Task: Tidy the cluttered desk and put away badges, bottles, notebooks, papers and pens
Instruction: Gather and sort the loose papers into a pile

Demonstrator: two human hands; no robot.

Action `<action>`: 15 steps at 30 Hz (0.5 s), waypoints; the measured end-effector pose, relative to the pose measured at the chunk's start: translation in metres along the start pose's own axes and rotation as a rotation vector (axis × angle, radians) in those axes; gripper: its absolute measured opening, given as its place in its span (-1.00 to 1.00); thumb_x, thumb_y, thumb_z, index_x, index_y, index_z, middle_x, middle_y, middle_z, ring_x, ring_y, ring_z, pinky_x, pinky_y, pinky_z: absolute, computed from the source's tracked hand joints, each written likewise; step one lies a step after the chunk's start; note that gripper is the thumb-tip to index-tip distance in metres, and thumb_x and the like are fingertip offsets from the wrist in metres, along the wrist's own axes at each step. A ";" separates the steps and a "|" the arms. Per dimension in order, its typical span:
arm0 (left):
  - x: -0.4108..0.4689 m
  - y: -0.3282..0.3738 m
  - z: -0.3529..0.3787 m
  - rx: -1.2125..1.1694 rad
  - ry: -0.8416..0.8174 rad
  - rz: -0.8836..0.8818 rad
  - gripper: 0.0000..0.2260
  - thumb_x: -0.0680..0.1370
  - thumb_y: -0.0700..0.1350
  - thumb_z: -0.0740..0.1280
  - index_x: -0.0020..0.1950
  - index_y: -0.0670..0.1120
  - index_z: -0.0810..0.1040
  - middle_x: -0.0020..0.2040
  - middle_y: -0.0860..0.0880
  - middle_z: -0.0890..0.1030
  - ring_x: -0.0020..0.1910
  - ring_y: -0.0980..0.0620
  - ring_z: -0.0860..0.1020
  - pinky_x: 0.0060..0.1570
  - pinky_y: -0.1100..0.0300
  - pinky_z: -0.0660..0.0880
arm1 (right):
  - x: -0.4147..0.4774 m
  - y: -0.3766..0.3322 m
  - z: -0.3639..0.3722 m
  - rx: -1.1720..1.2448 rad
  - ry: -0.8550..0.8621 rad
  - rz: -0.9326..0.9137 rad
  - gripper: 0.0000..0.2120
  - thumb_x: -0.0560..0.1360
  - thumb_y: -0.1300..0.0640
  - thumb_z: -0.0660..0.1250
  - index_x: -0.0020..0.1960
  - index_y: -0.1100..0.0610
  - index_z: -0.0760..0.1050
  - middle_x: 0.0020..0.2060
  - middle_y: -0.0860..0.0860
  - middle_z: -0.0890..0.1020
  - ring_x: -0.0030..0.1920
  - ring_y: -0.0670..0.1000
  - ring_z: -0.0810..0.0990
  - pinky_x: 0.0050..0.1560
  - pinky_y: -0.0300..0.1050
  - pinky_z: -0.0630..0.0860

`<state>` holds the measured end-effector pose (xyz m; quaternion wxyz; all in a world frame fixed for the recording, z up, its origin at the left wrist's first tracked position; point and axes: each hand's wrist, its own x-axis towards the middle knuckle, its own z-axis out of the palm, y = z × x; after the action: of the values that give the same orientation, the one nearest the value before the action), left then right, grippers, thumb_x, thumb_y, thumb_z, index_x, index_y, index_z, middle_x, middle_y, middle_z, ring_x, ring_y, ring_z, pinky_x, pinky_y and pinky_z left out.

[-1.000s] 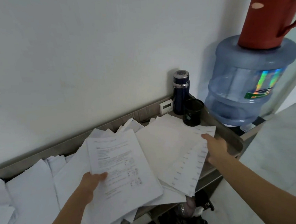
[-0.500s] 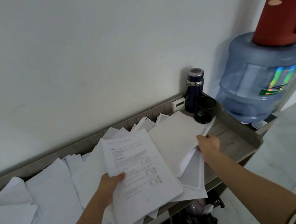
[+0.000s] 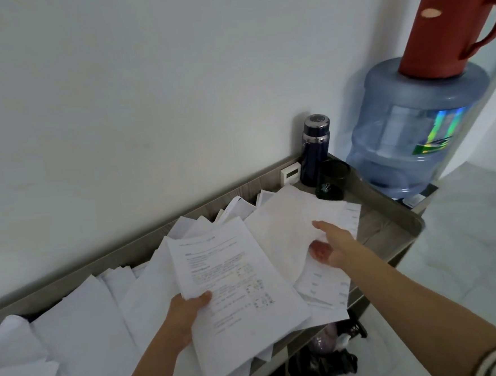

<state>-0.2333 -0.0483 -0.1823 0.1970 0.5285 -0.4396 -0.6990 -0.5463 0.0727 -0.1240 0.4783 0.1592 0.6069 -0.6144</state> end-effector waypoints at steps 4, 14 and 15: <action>-0.003 0.000 -0.002 -0.005 -0.010 -0.023 -0.75 0.49 -0.28 0.42 0.16 -0.21 0.59 0.06 -0.18 0.67 0.02 -0.21 0.64 -0.05 -0.06 0.60 | 0.001 0.020 0.029 -0.452 0.045 -0.245 -0.84 0.49 0.23 0.39 0.01 0.22 0.44 -0.16 0.14 0.55 -0.29 0.04 0.46 -0.36 -0.13 0.36; -0.008 0.009 0.000 -0.018 -0.001 -0.064 -0.74 0.51 -0.21 0.42 0.18 -0.19 0.58 0.09 -0.20 0.66 0.03 -0.21 0.63 -0.01 -0.07 0.58 | -0.094 -0.062 0.082 -0.221 -0.272 -0.625 -0.91 0.47 0.24 0.38 -0.03 0.17 0.58 -0.28 0.04 0.65 -0.37 0.01 0.64 -0.36 -0.19 0.57; -0.008 0.011 0.001 -0.035 0.020 -0.074 -0.77 0.54 -0.14 0.39 0.16 -0.18 0.57 0.07 -0.20 0.66 0.01 -0.20 0.63 -0.06 -0.04 0.58 | -0.094 -0.060 0.080 -0.276 -0.329 -0.579 -0.91 0.47 0.25 0.38 -0.02 0.19 0.59 -0.29 0.05 0.66 -0.39 0.01 0.65 -0.37 -0.18 0.58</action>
<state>-0.2333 -0.0477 -0.1686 0.1848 0.5476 -0.4054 -0.7082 -0.5161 0.0267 0.0014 0.3925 -0.1865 0.6190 -0.6542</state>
